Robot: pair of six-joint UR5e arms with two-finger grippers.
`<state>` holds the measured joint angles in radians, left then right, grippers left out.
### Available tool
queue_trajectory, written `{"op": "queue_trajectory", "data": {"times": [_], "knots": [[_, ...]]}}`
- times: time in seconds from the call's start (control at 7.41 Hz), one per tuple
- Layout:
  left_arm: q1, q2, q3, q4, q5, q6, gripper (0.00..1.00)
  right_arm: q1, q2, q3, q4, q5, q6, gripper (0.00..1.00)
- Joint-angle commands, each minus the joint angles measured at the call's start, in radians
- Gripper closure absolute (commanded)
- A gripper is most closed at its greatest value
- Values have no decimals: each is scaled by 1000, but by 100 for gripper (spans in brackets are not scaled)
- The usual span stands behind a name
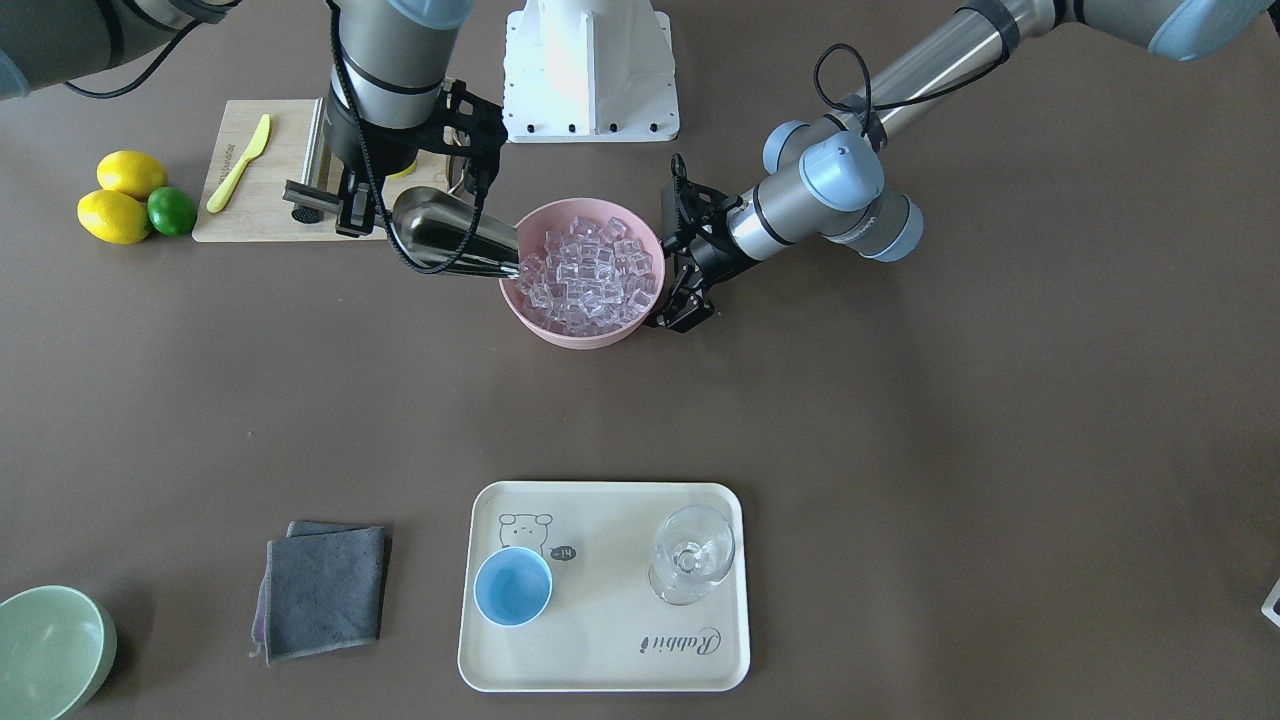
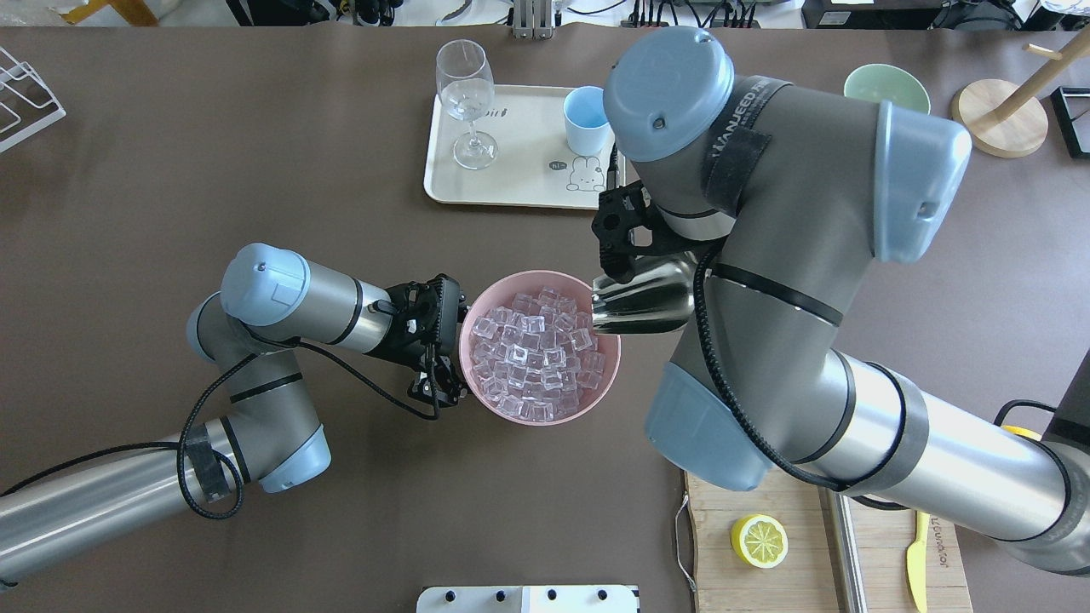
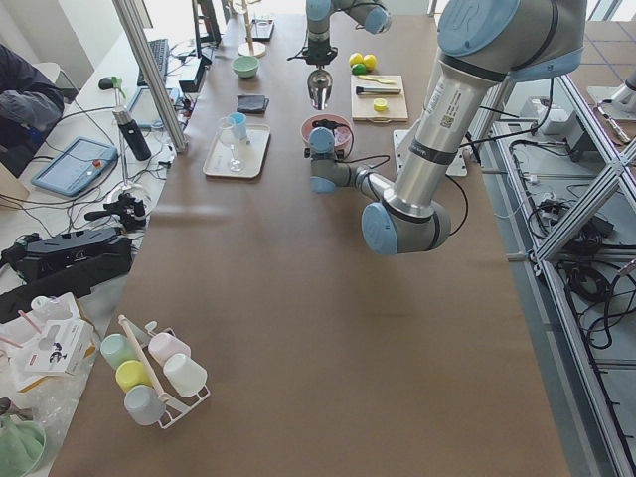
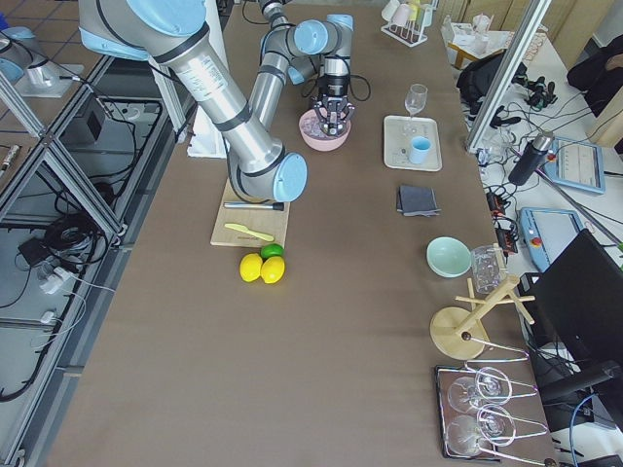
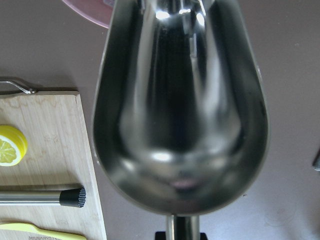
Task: Put ice in cup with scoop
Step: 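Carry the scoop with the right gripper over the pink bowl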
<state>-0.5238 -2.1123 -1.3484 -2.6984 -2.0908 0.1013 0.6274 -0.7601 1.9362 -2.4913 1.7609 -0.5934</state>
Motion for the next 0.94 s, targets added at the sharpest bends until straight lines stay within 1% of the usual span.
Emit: {"op": "queue_trajectory", "data": {"times": [0.0, 0.27, 0.4, 0.54, 0.81], "knots": [[1, 0, 0, 0, 0, 0, 4, -51, 18, -26, -32, -17, 53, 100], [1, 0, 0, 0, 0, 0, 4, -51, 18, -19, -69, -18, 55, 100], [1, 0, 0, -1, 0, 0, 4, -54, 31, -32, -90, -18, 63, 100], [1, 0, -2, -1, 0, 0, 4, -60, 36, -42, -92, -18, 67, 100], [1, 0, -2, -3, 0, 0, 4, -72, 44, -89, -83, -18, 72, 100]]}}
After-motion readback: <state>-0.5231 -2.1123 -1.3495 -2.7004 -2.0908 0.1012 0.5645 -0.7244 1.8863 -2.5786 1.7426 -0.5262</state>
